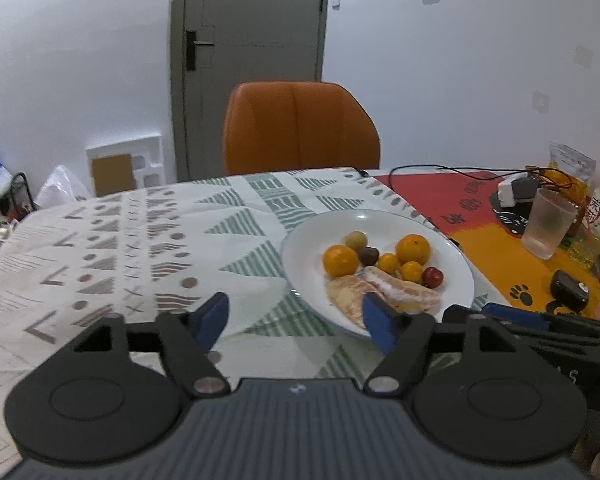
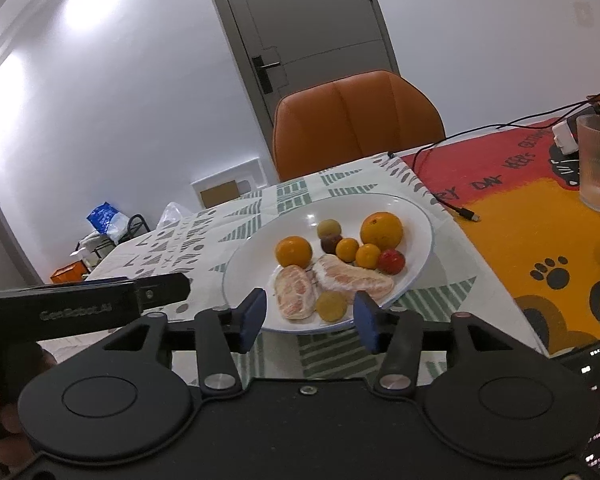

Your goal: Organize fruits

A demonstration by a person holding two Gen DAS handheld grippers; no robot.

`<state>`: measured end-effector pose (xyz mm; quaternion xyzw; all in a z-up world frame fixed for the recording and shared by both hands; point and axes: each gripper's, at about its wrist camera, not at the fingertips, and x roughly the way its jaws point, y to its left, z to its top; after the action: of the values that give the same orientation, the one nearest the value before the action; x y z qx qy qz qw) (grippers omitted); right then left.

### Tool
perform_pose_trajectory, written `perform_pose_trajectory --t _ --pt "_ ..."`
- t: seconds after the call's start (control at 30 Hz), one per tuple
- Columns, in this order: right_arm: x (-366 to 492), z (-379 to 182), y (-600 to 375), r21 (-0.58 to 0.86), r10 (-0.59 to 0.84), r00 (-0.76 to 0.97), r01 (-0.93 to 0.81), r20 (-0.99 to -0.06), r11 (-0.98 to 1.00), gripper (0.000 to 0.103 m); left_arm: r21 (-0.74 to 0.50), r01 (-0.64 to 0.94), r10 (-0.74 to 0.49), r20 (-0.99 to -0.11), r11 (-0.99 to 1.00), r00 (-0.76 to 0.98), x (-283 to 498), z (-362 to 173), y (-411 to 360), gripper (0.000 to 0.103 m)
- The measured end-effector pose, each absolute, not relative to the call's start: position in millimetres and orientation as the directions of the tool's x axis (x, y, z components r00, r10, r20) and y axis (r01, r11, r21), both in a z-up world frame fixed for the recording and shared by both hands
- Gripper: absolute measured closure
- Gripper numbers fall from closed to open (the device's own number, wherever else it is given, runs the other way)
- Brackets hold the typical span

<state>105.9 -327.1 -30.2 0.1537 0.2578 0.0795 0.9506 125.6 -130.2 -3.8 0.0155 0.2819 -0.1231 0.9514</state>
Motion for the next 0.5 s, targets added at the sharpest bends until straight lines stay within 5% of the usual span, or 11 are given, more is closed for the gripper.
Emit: perform_pose_trajectory --t 0.5 --pt "86 -20 -309 0.319 0.274 0.856 -0.137 -0.437 0.938 0.034 -0.015 0.134 -0.123 -0.511 0.991 0.851 89 6 -88 0.01"
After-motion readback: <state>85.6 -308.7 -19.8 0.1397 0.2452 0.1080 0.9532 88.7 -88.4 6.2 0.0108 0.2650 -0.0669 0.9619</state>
